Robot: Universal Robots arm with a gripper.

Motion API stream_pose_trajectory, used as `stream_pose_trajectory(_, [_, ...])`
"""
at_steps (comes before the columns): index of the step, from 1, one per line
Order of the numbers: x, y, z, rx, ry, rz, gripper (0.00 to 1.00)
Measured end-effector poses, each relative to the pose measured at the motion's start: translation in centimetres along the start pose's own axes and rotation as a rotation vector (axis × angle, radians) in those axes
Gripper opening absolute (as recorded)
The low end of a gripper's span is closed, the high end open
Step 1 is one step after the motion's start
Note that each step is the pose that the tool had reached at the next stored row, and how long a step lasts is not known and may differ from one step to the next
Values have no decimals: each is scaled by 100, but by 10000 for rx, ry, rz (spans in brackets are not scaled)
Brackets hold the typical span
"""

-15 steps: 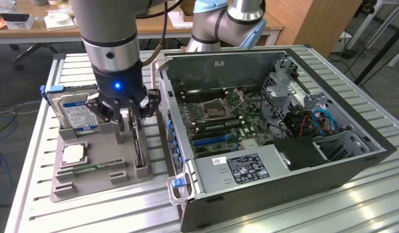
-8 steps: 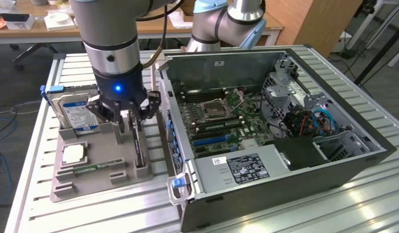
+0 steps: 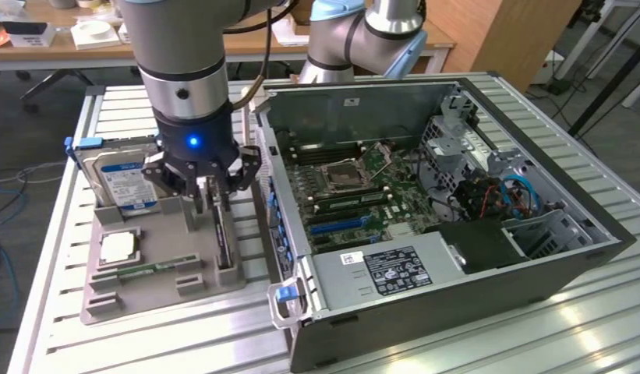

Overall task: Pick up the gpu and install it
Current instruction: 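Pick up the gpu and move the gpu toward the slot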

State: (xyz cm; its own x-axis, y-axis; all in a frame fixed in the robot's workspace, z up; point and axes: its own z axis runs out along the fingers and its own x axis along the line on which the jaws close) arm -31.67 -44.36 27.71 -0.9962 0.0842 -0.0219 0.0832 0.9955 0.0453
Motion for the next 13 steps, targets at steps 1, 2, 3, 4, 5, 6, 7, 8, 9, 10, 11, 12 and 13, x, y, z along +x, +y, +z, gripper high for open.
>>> stream_pose_trajectory(1, [0,-1,9,1,0,0,43])
stream_pose_trajectory(2, [1,-2,20,1,1,0,43])
stream_pose_trajectory(3, [1,-3,32,0,1,0,43])
stream_pose_trajectory(4, [1,-3,45,0,1,0,43])
stream_pose_trajectory(5, [1,-4,58,0,0,0,43])
stream_pose_trajectory(6, [1,-4,69,1,1,-1,43])
stream_pose_trajectory(7, [2,-5,79,1,1,0,43])
stream_pose_trajectory(8, [2,-5,88,1,1,0,43])
stream_pose_trajectory(9, [2,-6,97,1,1,-1,43])
stream_pose_trajectory(10, [2,-6,105,1,2,-1,43])
stream_pose_trajectory(11, [2,-7,115,1,1,-1,43])
stream_pose_trajectory(12, [3,-7,123,0,1,-1,43])
stream_pose_trajectory(13, [3,-7,131,1,1,-1,43])
